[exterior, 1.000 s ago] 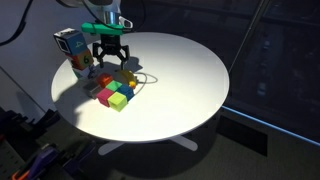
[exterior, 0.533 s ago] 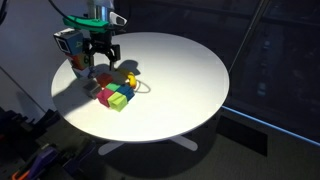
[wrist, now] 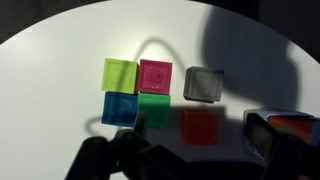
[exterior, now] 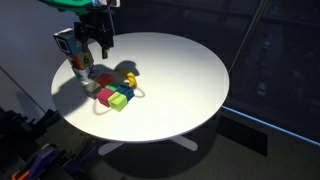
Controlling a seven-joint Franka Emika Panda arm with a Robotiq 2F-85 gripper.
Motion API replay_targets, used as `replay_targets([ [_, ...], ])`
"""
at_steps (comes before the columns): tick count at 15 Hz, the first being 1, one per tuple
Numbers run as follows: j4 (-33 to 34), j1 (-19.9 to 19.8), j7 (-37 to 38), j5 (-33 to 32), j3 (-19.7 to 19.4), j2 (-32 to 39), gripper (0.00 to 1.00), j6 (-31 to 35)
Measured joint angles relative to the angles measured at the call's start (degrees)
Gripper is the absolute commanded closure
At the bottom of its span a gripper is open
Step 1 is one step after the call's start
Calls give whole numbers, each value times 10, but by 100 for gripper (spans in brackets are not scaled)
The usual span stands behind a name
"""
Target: Take the bananas off of the block
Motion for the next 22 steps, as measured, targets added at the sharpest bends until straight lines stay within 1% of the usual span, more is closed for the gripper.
replay_targets([
  [9, -9, 16, 53, 12, 0, -73, 0, -2],
  [18, -5, 45, 93, 19, 8, -114, 0, -18],
  [22, -5, 49, 111, 19, 13, -132, 0, -24],
])
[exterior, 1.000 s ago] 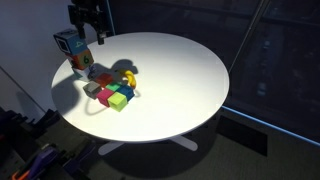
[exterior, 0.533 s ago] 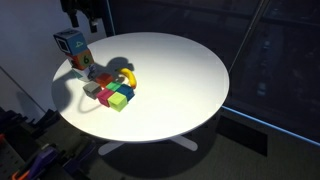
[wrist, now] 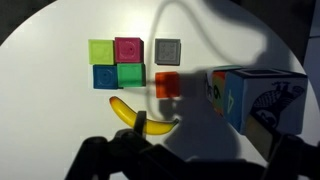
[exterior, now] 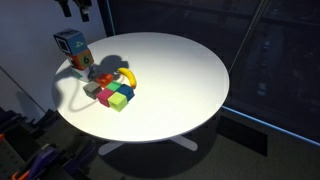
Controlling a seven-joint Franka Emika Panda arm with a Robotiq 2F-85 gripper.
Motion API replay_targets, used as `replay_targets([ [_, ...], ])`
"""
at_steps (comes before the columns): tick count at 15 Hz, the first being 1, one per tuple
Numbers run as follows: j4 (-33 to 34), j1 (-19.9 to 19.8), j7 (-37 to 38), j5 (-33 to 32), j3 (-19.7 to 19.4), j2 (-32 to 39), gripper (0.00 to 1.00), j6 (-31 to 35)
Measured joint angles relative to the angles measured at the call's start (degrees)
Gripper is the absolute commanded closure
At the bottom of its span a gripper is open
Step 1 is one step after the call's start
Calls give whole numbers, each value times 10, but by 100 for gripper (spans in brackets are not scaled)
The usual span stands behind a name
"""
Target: Take the bananas off of the block
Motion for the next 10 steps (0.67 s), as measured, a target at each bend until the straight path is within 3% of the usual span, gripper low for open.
replay_targets([
  [10, -31, 0, 6, -2, 0, -52, 0, -33],
])
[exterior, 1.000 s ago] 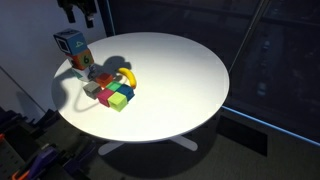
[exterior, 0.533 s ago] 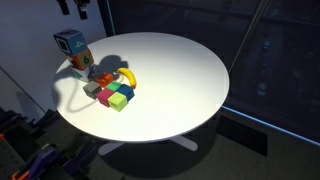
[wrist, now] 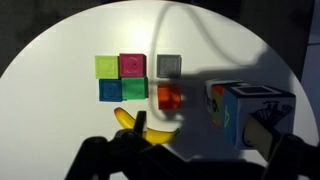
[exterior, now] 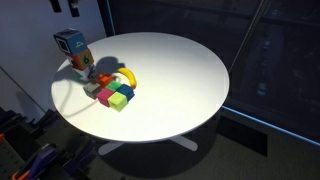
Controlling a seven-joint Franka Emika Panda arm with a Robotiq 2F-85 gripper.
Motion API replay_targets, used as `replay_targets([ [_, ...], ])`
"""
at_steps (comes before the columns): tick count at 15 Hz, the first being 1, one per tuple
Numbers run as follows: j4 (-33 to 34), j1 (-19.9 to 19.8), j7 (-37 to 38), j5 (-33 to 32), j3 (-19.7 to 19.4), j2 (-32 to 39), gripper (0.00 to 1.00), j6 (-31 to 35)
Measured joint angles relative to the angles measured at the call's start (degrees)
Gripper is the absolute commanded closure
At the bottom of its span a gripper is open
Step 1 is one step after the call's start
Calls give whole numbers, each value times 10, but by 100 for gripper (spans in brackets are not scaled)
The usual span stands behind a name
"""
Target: Take the bananas off of the block
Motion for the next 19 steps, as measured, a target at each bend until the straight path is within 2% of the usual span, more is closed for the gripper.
replay_targets([
  [10, -43, -1, 0, -2, -3, -30, 0, 21],
  [19, -46, -1, 0, -2, -3, -31, 0, 23],
])
